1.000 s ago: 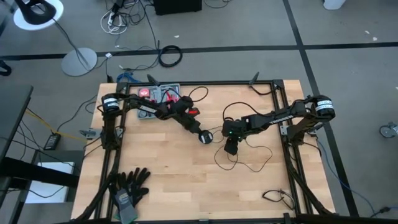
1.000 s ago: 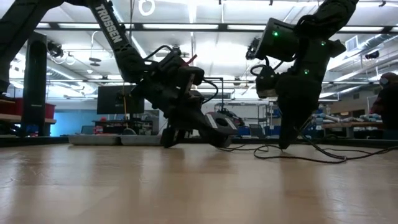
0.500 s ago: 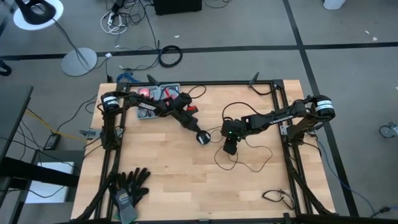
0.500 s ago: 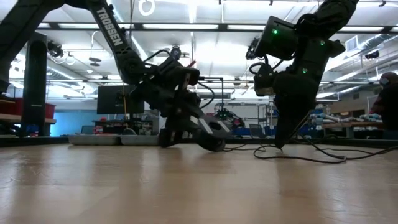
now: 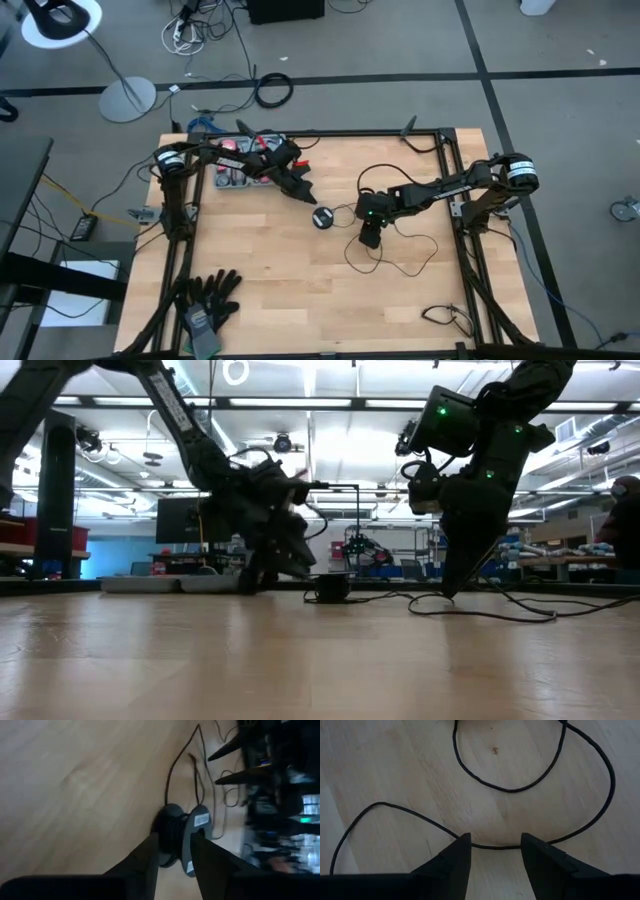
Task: Coil cords
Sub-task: Uncoil the black wire from the spool
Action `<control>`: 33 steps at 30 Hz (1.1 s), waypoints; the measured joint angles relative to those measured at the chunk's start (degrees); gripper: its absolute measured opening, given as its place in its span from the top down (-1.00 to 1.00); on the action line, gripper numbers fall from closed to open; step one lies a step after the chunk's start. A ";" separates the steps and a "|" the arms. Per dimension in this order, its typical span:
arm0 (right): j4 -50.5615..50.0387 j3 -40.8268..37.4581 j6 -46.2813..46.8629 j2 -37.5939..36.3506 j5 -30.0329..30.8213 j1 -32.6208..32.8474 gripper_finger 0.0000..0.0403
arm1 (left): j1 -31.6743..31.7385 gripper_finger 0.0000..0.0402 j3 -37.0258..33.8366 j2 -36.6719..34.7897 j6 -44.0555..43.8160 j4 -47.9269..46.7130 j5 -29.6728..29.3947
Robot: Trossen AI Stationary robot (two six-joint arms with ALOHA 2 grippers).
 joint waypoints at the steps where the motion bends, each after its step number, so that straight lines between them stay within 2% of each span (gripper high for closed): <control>1: 0.00 0.00 0.00 0.00 0.00 0.00 0.15 | -0.05 0.43 -0.02 -1.10 1.54 -1.52 -2.05; 7: 0.04 0.00 -0.05 0.02 0.01 0.00 0.15 | -2.28 0.43 0.14 -9.73 9.91 -5.15 -14.04; 12: 0.85 0.00 -0.42 0.02 0.03 -0.02 0.15 | -8.07 0.43 0.07 -15.95 13.38 -6.20 -32.56; 14: 1.15 0.00 -0.42 0.02 0.24 -0.02 0.15 | -10.23 0.43 0.06 -17.21 13.51 -6.59 -37.32; 22: 1.53 0.00 0.17 0.03 0.46 -0.04 0.15 | -14.91 0.43 0.06 -16.58 12.52 -6.90 -36.94; 28: 2.69 0.00 0.20 0.02 0.44 -0.02 0.15 | -17.63 0.43 0.09 -16.58 12.71 -7.58 -39.98; 33: 2.88 0.00 0.24 0.03 0.44 -0.02 0.15 | -20.07 0.43 0.09 -16.58 14.43 -8.51 -44.99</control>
